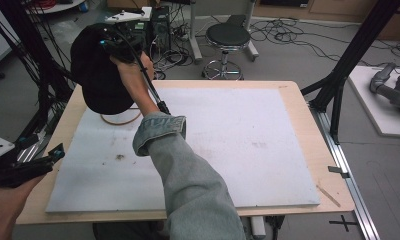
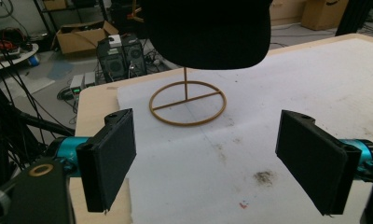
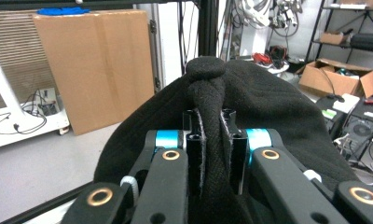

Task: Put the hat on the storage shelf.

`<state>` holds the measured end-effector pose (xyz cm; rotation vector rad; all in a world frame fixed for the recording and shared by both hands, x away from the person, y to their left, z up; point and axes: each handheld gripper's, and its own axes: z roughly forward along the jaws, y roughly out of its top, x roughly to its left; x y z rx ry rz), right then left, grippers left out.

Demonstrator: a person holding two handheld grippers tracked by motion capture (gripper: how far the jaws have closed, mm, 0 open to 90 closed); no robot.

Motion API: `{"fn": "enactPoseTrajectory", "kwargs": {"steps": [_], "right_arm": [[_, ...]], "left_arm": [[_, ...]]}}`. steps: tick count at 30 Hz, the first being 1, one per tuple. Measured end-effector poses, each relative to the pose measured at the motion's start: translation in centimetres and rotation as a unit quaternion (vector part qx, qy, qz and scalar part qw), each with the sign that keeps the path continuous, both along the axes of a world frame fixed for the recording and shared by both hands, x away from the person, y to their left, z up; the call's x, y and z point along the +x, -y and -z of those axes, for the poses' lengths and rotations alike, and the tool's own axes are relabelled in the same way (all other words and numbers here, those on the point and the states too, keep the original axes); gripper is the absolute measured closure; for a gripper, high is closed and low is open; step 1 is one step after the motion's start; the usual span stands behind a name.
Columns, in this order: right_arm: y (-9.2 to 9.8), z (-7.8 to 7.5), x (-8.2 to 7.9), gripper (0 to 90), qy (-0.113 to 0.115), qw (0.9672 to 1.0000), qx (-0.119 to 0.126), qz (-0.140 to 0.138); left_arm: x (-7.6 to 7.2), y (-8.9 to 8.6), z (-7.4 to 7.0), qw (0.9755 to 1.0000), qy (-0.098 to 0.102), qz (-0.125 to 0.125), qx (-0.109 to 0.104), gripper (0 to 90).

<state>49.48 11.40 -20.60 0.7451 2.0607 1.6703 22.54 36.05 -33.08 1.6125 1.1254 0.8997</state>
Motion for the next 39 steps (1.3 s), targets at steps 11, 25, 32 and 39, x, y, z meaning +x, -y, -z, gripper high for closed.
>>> {"fn": "enactPoseTrajectory", "kwargs": {"steps": [11, 25, 32, 39], "right_arm": [[-1.3, 1.5, 1.0, 81.2, -0.018, 0.9997, -0.014, 0.012], [-2.3, 2.9, 1.6, 78.3, -0.038, 0.9986, -0.022, 0.030], [-2.3, 3.2, 1.8, 76.1, -0.043, 0.9983, -0.022, 0.031], [-2.4, 3.3, 1.8, 72.5, -0.046, 0.9981, -0.025, 0.031]], "left_arm": [[0.1, 0.1, 0.1, 1.0000, -0.002, 0.002, 0.000, 20.3], [-0.1, -0.1, 0.1, 1.0000, -0.002, 0.001, -0.004, 20.3], [-0.2, -0.1, 0.1, 1.0000, -0.002, 0.004, -0.005, 20.3], [-0.3, 0.0, 0.0, 1.0000, 0.002, 0.006, -0.003, 20.3]]}}
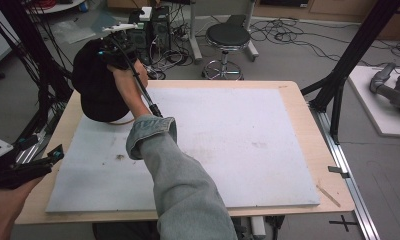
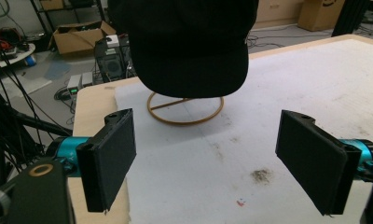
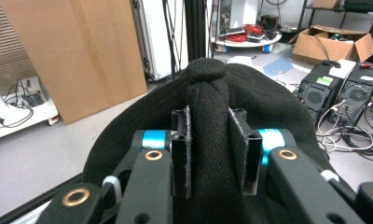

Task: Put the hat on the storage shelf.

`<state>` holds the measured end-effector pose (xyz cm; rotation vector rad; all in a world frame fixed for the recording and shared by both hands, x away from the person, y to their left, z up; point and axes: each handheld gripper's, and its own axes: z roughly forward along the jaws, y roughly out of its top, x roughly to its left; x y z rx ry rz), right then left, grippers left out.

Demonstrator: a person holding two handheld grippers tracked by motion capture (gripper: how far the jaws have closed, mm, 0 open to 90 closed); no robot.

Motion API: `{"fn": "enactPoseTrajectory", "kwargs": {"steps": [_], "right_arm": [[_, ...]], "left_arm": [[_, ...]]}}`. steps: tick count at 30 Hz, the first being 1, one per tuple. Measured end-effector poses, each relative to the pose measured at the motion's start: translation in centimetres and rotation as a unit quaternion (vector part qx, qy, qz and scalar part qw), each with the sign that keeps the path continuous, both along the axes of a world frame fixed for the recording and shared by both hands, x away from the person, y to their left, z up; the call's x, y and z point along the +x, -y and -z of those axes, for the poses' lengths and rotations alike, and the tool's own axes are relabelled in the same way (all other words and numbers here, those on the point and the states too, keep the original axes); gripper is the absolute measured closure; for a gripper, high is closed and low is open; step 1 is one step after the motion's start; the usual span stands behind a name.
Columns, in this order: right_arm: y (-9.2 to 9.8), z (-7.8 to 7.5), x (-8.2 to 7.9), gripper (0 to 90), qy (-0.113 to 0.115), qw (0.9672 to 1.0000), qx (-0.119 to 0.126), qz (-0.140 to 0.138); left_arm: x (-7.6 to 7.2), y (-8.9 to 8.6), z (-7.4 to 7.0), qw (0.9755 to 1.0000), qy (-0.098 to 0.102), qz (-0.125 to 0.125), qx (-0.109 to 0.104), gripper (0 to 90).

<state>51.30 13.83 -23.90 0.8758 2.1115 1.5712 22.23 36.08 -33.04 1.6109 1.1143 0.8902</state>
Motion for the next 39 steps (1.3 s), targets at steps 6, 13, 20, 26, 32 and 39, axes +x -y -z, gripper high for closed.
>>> {"fn": "enactPoseTrajectory", "kwargs": {"steps": [6, 13, 20, 26, 32, 39], "right_arm": [[0.0, 0.0, 0.0, 69.3, 0.005, 0.9999, -0.011, 0.003], [0.0, 0.1, 0.0, 63.4, 0.011, 0.9999, -0.013, 0.003], [0.4, 0.0, 0.1, 60.9, 0.010, 0.9999, -0.012, 0.002], [1.6, 0.0, -0.2, 57.8, 0.015, 0.9997, -0.017, 0.010], [4.7, -0.1, -0.1, 54.6, 0.020, 0.9993, -0.017, 0.026], [10.0, -0.1, 0.2, 52.2, 0.015, 0.9982, -0.016, 0.055]], "left_arm": [[0.0, 0.0, 0.0, 1.0000, 0.000, 0.000, 0.000, 20.3], [0.0, 0.1, 0.0, 1.0000, 0.000, 0.000, 0.001, 20.3], [0.1, 0.2, 0.0, 1.0000, -0.001, 0.003, 0.002, 20.3], [0.2, 0.4, 0.0, 1.0000, 0.000, 0.005, 0.002, 20.3], [0.8, 0.9, 0.0, 0.9999, 0.001, 0.012, 0.004, 20.3], [1.9, 2.1, 0.2, 0.9996, -0.003, 0.025, 0.011, 20.3]]}}
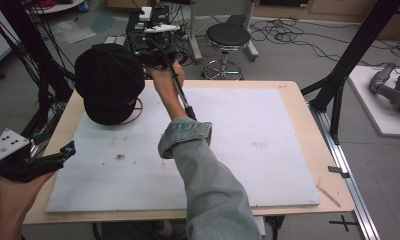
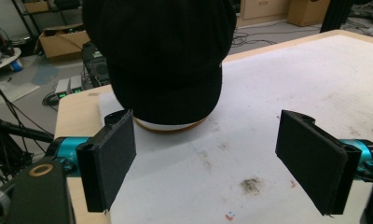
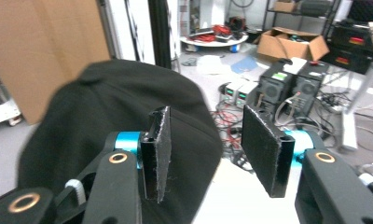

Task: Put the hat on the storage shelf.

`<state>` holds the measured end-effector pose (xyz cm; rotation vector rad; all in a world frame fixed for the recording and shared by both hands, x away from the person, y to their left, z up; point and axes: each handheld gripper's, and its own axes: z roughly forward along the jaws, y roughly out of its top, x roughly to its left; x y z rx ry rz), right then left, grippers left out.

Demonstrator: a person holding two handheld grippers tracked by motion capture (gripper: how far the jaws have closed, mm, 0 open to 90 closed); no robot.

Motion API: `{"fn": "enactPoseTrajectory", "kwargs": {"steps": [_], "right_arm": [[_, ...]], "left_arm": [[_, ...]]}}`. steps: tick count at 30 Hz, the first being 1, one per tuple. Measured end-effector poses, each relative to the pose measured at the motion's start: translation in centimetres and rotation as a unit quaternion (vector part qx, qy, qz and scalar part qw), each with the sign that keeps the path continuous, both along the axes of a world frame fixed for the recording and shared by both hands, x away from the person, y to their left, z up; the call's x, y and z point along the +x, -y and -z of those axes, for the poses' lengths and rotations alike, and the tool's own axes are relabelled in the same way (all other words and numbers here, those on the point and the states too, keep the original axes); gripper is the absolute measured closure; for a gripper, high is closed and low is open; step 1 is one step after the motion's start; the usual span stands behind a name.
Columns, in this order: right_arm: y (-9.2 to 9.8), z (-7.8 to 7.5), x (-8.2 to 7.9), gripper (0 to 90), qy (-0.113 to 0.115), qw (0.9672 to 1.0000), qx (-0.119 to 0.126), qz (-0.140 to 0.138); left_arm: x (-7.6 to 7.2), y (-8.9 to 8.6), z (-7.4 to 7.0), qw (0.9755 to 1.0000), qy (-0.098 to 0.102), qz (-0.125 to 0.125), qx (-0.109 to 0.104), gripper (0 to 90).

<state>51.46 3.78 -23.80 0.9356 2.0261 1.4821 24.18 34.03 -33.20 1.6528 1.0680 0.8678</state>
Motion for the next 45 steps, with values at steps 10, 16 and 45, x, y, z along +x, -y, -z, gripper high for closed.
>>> {"fn": "enactPoseTrajectory", "kwargs": {"steps": [10, 16, 45], "right_arm": [[7.9, 0.2, -0.9, 47.3, -0.004, 0.9993, -0.008, 0.036], [12.6, 0.6, -1.7, 40.0, -0.019, 0.9982, -0.017, 0.055], [29.4, 6.2, -11.1, 12.5, -0.030, 0.9876, 0.032, 0.151]], "left_arm": [[2.2, 1.9, 0.5, 0.9997, -0.009, 0.021, 0.003, 20.3], [3.6, 3.1, 0.7, 0.9993, -0.010, 0.036, 0.000, 20.3], [7.9, 7.4, 2.2, 0.9960, -0.032, 0.083, 0.011, 20.3]]}}
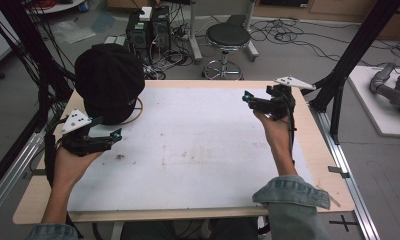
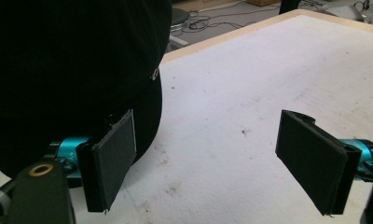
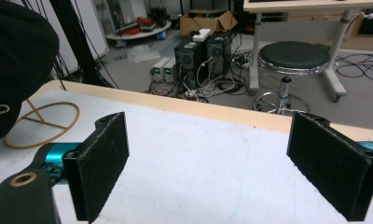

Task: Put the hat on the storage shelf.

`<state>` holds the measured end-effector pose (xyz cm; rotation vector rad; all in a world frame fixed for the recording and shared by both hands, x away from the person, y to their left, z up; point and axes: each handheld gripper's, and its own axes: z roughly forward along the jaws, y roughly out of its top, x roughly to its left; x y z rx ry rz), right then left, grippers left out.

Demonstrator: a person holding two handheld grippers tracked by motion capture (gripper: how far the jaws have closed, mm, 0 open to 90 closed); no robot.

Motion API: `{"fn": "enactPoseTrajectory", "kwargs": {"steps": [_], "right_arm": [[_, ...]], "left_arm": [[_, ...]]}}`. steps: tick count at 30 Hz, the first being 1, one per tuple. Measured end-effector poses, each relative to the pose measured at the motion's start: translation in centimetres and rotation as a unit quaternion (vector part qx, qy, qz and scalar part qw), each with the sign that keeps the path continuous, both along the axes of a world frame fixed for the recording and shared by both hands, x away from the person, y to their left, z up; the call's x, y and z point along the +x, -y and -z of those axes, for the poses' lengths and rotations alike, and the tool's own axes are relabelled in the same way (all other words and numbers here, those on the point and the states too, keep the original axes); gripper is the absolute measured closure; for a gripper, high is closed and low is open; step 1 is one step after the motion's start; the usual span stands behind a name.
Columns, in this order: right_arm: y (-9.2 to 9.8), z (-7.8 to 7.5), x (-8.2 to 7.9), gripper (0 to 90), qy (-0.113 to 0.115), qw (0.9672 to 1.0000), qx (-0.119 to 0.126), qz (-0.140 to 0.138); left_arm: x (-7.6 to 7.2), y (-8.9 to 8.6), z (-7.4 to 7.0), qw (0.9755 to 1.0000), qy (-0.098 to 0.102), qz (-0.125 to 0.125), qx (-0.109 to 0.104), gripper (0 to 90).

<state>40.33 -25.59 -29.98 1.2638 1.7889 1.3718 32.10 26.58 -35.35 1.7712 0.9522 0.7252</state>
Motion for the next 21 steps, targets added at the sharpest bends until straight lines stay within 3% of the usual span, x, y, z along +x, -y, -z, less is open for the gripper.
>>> {"fn": "enactPoseTrajectory", "kwargs": {"steps": [9, 13, 15, 18, 21], "right_arm": [[2.4, 3.8, -3.2, 12.5, -0.009, 0.9999, -0.001, 0.012], [2.8, 4.4, -4.2, 12.2, -0.025, 0.9991, -0.027, 0.021], [3.0, 4.6, -4.8, 12.2, -0.014, 0.9997, -0.015, 0.013], [3.3, 5.4, -5.4, 12.2, -0.011, 0.9996, -0.016, 0.018], [3.7, 6.4, -5.5, 12.2, -0.023, 0.9995, -0.012, 0.016]], "left_arm": [[0.2, -0.2, 0.5, 1.0000, 0.000, -0.006, -0.001, 20.3], [0.3, -0.4, 0.8, 1.0000, 0.000, -0.009, -0.003, 20.3], [0.3, -0.5, 0.9, 0.9999, 0.000, -0.010, -0.003, 20.3], [0.2, -0.6, 1.0, 0.9999, 0.000, -0.011, -0.006, 20.3], [0.2, -0.8, 1.1, 0.9999, 0.000, -0.013, -0.004, 20.3]]}}
